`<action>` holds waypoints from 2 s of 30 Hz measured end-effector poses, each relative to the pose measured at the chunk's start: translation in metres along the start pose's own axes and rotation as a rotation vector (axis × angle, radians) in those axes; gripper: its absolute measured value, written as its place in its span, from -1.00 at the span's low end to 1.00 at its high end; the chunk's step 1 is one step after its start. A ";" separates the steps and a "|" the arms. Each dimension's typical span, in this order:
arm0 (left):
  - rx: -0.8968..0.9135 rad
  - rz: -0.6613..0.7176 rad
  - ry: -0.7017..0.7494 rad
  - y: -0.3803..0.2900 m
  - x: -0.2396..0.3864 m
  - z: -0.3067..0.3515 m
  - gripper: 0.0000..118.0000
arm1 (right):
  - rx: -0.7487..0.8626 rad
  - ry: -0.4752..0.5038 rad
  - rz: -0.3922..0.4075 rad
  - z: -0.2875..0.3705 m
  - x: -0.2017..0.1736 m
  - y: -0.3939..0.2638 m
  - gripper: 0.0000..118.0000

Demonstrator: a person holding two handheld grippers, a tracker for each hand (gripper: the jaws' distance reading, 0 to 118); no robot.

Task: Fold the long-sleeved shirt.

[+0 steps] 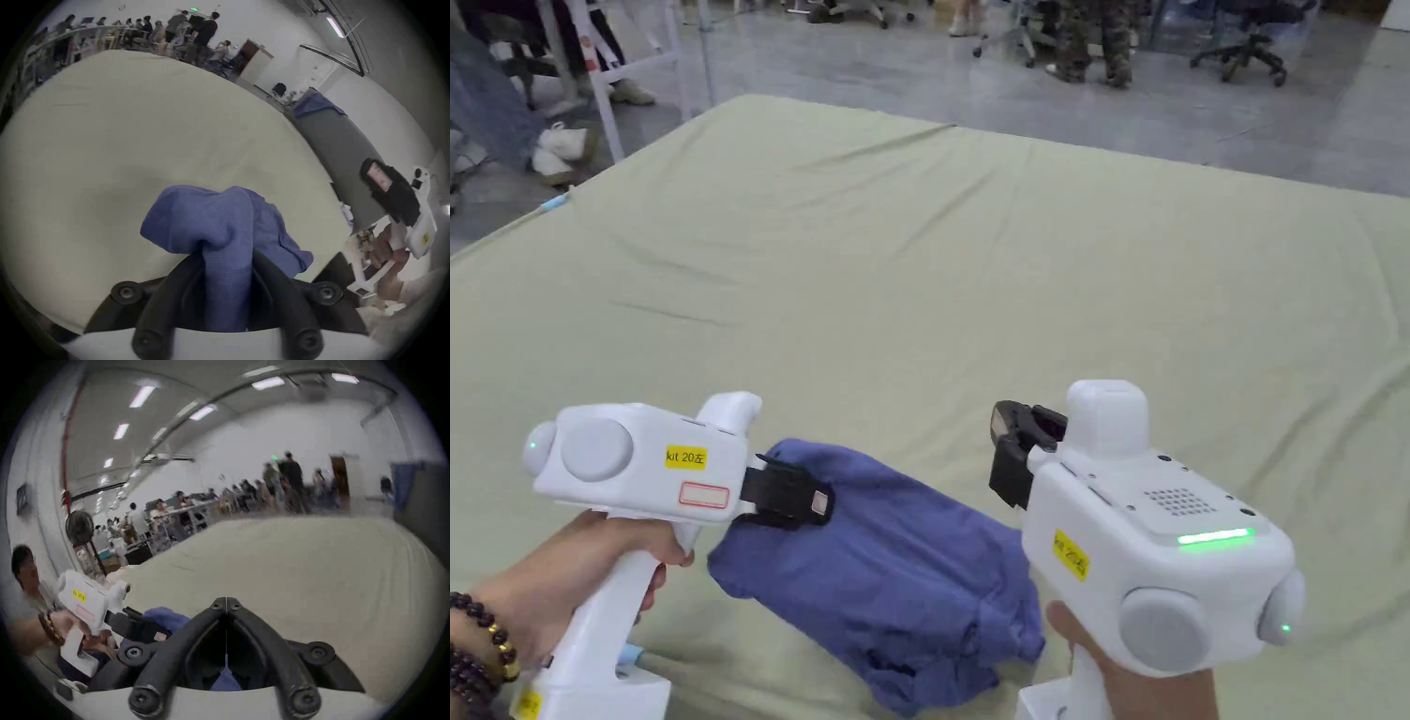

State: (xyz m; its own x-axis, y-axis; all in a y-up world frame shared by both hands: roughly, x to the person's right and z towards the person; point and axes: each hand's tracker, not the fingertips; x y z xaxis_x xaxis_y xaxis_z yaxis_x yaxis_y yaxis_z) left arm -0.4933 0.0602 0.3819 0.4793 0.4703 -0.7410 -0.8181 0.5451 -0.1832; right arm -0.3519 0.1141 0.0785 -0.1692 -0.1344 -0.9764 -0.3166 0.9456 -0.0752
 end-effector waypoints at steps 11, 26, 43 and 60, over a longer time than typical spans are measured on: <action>0.082 0.122 0.490 0.007 -0.175 0.082 -0.04 | -0.048 0.166 0.073 -0.167 -0.142 -0.049 -1.00; 0.476 -0.086 0.292 0.002 0.007 0.082 -1.00 | 0.100 0.058 0.106 -0.048 -0.039 0.024 -1.00; 0.889 -0.435 0.362 -0.060 0.304 -0.010 -1.00 | 0.276 -0.550 0.156 0.253 0.187 0.018 -1.00; 0.836 -0.486 0.399 -0.096 0.304 -0.051 -1.00 | 0.205 -0.637 0.089 0.254 0.235 -0.057 -1.00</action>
State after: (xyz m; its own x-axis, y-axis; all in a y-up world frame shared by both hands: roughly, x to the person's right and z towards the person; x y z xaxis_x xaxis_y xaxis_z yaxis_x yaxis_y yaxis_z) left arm -0.2853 0.1153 0.1410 0.4335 -0.1081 -0.8946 -0.0118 0.9920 -0.1256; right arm -0.1358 0.1037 -0.1977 0.4172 0.0883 -0.9045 -0.1324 0.9905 0.0357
